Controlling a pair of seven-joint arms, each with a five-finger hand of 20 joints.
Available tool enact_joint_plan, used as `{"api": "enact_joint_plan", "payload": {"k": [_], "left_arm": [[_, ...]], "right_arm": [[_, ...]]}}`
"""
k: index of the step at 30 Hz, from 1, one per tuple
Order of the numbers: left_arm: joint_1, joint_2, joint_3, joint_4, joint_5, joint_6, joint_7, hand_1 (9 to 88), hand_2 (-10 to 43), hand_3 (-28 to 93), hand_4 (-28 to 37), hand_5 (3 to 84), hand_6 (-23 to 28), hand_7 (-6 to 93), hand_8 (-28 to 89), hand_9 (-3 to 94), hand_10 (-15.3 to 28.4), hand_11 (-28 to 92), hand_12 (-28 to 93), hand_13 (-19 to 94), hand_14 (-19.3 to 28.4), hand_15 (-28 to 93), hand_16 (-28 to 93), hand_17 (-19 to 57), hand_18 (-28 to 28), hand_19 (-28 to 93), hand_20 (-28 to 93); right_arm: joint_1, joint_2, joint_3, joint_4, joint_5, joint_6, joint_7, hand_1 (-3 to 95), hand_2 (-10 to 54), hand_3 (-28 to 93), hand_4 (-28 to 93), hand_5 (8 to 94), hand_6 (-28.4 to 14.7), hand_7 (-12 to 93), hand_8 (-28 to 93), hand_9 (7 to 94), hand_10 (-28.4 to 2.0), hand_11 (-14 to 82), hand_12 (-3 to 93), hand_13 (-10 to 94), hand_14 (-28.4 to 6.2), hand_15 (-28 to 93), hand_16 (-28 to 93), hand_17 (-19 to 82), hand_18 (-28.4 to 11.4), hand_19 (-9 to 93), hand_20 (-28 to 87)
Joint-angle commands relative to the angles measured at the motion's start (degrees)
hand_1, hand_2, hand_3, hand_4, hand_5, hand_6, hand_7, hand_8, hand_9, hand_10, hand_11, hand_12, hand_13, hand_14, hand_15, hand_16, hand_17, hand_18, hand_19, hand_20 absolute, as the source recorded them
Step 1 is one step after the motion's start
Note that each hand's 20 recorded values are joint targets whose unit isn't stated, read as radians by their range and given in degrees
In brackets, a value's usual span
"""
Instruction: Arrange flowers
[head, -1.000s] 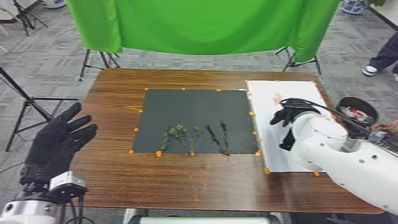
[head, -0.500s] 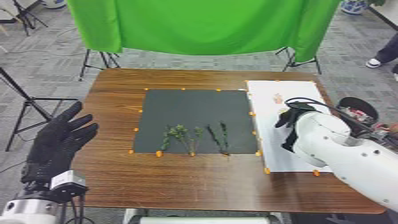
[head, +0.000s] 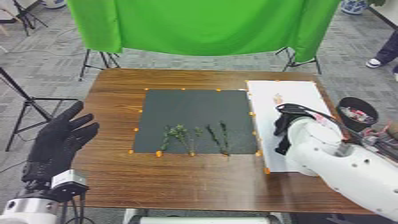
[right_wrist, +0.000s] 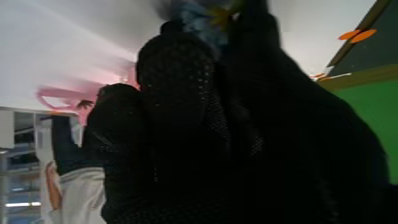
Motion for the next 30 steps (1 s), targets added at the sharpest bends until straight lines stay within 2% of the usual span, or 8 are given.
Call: {"api": "enact_joint_plan", "payload": {"k": [1,2,6,17,19,23,27,30], "left_arm": [[1.6,-0.7,-1.02,-0.27,-0.21,-0.22,0.22,30.3,6.6,64,-19.6,36.1,9.2,8.9,-7,30.5,19.2,26,12,20,26.6,54,-11,-7.2,26.7,52,3],[1.3,-1.14,-1.16,-0.2,0.14,-0.48,-0.43,30.3,6.6,64,-19.6,36.1,9.2,8.9,-7,30.4,19.1,26,12,20,26.6,54,-11,-7.2,26.6,52,3],[2.5,-1.26,-2.13,-0.45,-0.18,-0.22,0.16,30.4,6.6,64,-19.5,36.1,9.3,8.8,-7,30.3,19.1,26,12,20,26.6,54,-11,-7.2,26.6,52,3],[11.3,-0.12,-7.53,-1.51,-3.89,1.59,5.99,30.3,6.3,64,-19.6,36.0,9.1,8.8,-7,30.4,19.0,26,12,20,26.6,54,-11,-7.2,26.8,52,3],[12.7,-0.94,-9.14,-1.62,-3.56,0.9,5.75,30.2,6.2,64,-19.6,36.0,9.1,8.8,-7,30.4,19.0,26,12,20,26.6,54,-11,-7.2,26.8,52,3],[13.7,-4.35,-12.6,-1.7,-1.97,-1.06,3.49,30.1,6.2,64,-19.7,35.9,9.1,8.8,-7,30.4,19.1,26,12,20,26.8,54,-11,-7.2,27.2,52,3],[11.1,-8.35,-14.9,-1.42,1.73,-4.72,-2.73,29.7,6.1,63,-19.5,36.2,9.3,8.5,-7,33.1,20.4,26,12,22,28.0,56,-11,-6.3,28.3,54,3],[8.6,-9.98,-15.22,-1.04,3.25,-5.94,-5.37,29.6,6.1,63,-19.4,36.5,9.5,8.3,-7,33.9,20.9,27,12,23,28.2,57,-11,-5.9,28.3,55,3]], "right_arm": [[0.5,-0.4,-3.6,0.2,-2.3,2.5,0.6,63.4,-9.5,73,-27,70.4,-4.0,30,10,84.6,-10.4,8.6,30.0,84,-2.6,57,18,58,-11.4,93,20],[0.5,-0.3,-3.5,0.0,-2.4,2.9,0.6,64.1,-9.5,73,-27,71.5,-3.4,31,11,85.9,-10.0,9.0,30.8,85,-2.6,57,18,59,-11.0,93,21],[3.2,-0.2,-5.5,-1.0,-5.0,5.1,0.0,65.0,-9.5,74,-28,73.9,-2.7,32,10,88.2,-9.6,9.5,31.8,87,-2.1,57,17,60,-10.5,93,22],[13.2,-6.2,-9.2,-5.3,-7.9,5.5,-6.7,64.3,-9.5,76,-28,76.5,-3.0,31,10,90.1,-9.4,9.1,32.7,88,-1.8,57,18,61,-11.3,93,26],[15.1,-8.3,-10.6,-5.5,-7.9,6.0,-8.0,64.2,-9.5,76,-28,76.9,-2.9,31,9,90.3,-9.2,9.0,32.7,88,-1.7,58,18,61,-11.3,93,26],[17.8,-13.5,-13.2,-5.1,-7.6,6.0,-11.5,63.9,-9.5,76,-28,77.0,-2.9,31,10,90.5,-9.0,8.9,32.8,88,-1.4,58,18,61,-11.3,93,27],[19.5,-18.8,-15.9,-4.0,-7.7,5.1,-14.1,63.5,-9.5,77,-28,76.5,-2.4,31,10,90.4,-8.7,9.1,33.1,88,-1.0,59,18,61,-11.3,93,28],[20.9,-22.7,-18.8,-1.5,-8.4,6.0,-15.3,63.2,-9.5,77,-28,76.4,-2.2,32,10,90.3,-8.4,9.1,33.2,88,-0.9,59,18,61,-11.2,93,29]]}}
